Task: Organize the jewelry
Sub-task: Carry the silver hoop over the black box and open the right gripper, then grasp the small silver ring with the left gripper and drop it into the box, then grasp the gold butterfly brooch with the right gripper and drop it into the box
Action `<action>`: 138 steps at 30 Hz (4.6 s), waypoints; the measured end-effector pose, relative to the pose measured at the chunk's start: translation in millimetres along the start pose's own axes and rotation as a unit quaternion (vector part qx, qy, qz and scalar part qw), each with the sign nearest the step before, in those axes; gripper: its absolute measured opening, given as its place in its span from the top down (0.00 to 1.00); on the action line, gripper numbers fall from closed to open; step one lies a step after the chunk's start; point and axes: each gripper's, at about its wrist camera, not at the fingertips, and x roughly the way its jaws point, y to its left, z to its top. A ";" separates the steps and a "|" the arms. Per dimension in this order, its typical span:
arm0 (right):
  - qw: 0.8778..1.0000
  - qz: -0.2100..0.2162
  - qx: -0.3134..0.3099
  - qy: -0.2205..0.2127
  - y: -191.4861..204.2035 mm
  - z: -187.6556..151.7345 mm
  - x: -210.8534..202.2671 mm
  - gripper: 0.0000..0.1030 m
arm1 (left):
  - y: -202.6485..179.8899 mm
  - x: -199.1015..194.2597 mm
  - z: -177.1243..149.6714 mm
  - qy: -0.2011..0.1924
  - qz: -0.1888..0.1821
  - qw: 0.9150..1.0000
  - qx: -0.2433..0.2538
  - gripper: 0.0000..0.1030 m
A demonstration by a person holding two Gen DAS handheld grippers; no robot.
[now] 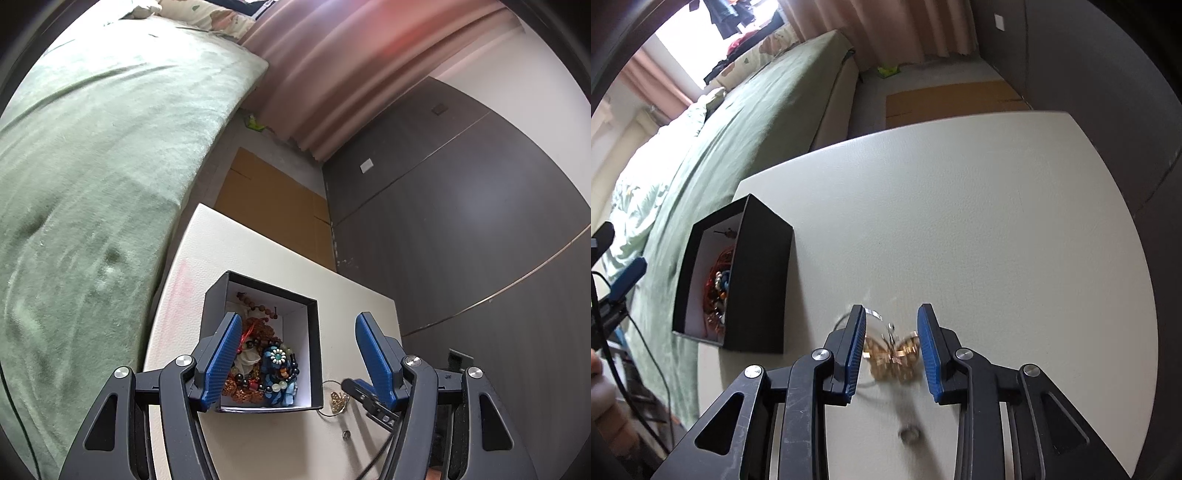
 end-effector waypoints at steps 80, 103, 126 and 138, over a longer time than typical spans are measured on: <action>0.991 0.021 0.123 -0.055 -121.4 -62.5 -121.4 0.00 | -128.7 106.3 -160.8 0.132 0.077 0.954 0.259 0.43; 0.988 0.026 0.130 -0.085 -124.0 -55.1 -136.3 0.00 | -125.8 128.3 -175.4 0.137 0.117 0.937 0.299 0.87; 0.999 0.022 -0.031 0.000 -35.5 -33.7 -36.8 0.23 | -81.4 48.5 -62.1 0.034 0.045 0.984 0.171 0.87; 0.987 -0.048 -0.152 0.009 -1.0 -34.0 -4.8 0.29 | -45.9 42.4 -31.5 0.037 0.052 0.987 0.145 0.87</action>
